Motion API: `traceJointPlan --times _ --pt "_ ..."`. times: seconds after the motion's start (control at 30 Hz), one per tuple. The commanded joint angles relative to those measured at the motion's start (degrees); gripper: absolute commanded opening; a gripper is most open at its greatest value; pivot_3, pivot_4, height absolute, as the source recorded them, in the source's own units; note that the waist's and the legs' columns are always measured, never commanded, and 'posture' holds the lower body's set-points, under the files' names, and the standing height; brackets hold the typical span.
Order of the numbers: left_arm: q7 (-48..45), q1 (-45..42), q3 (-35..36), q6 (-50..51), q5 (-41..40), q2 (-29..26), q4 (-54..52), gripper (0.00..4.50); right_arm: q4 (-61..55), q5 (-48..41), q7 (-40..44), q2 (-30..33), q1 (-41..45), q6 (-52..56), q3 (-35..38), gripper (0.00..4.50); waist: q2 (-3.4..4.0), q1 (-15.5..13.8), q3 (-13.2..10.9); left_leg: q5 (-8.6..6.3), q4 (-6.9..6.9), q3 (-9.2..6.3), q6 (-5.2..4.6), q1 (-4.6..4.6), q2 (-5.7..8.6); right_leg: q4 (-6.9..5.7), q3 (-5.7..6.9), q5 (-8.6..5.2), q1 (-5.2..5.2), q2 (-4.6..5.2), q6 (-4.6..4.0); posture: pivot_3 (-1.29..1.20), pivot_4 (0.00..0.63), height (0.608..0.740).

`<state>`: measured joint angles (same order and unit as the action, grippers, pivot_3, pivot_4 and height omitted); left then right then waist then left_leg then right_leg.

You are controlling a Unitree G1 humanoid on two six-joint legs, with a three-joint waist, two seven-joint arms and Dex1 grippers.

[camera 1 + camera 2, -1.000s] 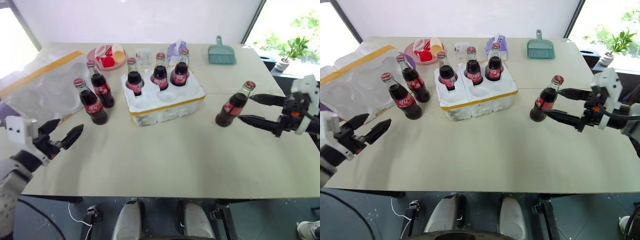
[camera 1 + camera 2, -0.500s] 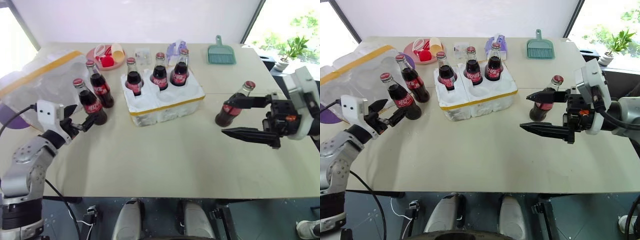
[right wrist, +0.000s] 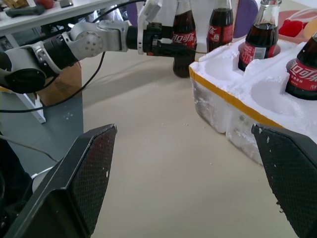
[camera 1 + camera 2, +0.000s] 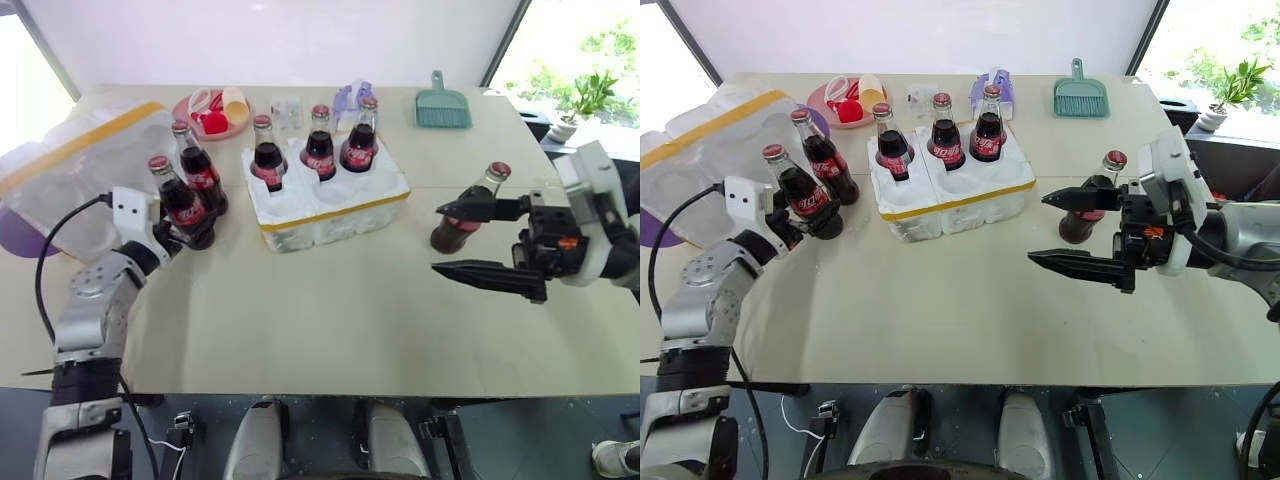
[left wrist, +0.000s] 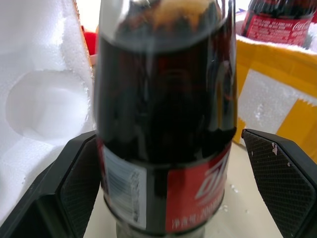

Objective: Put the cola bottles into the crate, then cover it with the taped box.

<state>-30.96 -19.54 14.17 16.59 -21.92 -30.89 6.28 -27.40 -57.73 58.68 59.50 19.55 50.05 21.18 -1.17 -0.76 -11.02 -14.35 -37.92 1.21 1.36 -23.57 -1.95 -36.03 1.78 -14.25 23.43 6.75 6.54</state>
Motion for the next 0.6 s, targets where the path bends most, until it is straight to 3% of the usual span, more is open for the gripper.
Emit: traceJointPlan --times 0.03,0.1,0.23,0.33,0.47,0.6 --pt "-1.02 -0.16 1.59 -1.17 -0.67 -0.85 -2.2 3.61 -1.54 -1.81 -0.9 -0.45 0.6 -0.65 1.05 4.5 0.0 -0.01 0.0 0.0 0.0 0.0 0.0 0.0 0.0 0.0 0.0 0.0 0.0 0.0 0.0 0.0 0.15 0.736" --pt "-2.01 0.99 3.28 1.68 -3.07 -2.09 -5.0 2.76 -1.61 -2.0 -1.23 -0.57 0.34 -0.54 1.09 4.5 -0.02 0.0 -0.01 0.0 0.0 0.0 0.0 0.0 0.0 0.0 0.0 0.0 0.0 0.0 0.0 0.0 0.15 0.736" --pt "-7.71 6.17 6.89 12.13 -12.67 -7.17 -15.42 2.77 -1.98 -2.3 -1.85 -0.81 -0.68 -0.61 1.27 4.5 -0.19 0.34 -0.12 -0.01 0.02 -0.01 -0.01 -0.01 -0.02 -0.01 0.0 0.0 0.04 0.0 0.01 0.0 0.15 0.736" --pt "-11.25 7.71 11.42 25.75 -28.84 -12.56 -24.71 2.77 -2.05 -2.31 -2.46 -1.03 -2.11 -0.78 1.77 4.5 -0.23 0.11 -0.17 -0.03 0.03 -0.01 -0.04 -0.04 -0.06 -0.03 0.0 0.0 0.09 -0.01 0.01 0.0 0.15 0.736" --pt "-8.36 0.5 12.27 33.44 -39.93 -14.39 -26.52 2.77 -2.34 -2.23 -3.09 -1.31 -3.01 -1.12 1.75 4.5 -0.25 -0.88 -0.18 -0.02 -0.08 -0.12 -0.03 -0.15 -0.04 -0.02 0.08 -0.02 0.07 0.0 -0.04 0.0 0.15 0.736" --pt "-5.35 -13.58 5.56 34.23 -39.52 -10.36 -22.12 2.77 -2.66 -2.09 -4.48 -1.72 -3.54 -1.35 1.79 4.5 -0.24 -1.5 -0.16 -0.02 -0.17 -0.1 -0.03 -0.13 0.01 -0.01 0.07 -0.08 0.0 0.01 -0.15 0.0 0.15 0.736"
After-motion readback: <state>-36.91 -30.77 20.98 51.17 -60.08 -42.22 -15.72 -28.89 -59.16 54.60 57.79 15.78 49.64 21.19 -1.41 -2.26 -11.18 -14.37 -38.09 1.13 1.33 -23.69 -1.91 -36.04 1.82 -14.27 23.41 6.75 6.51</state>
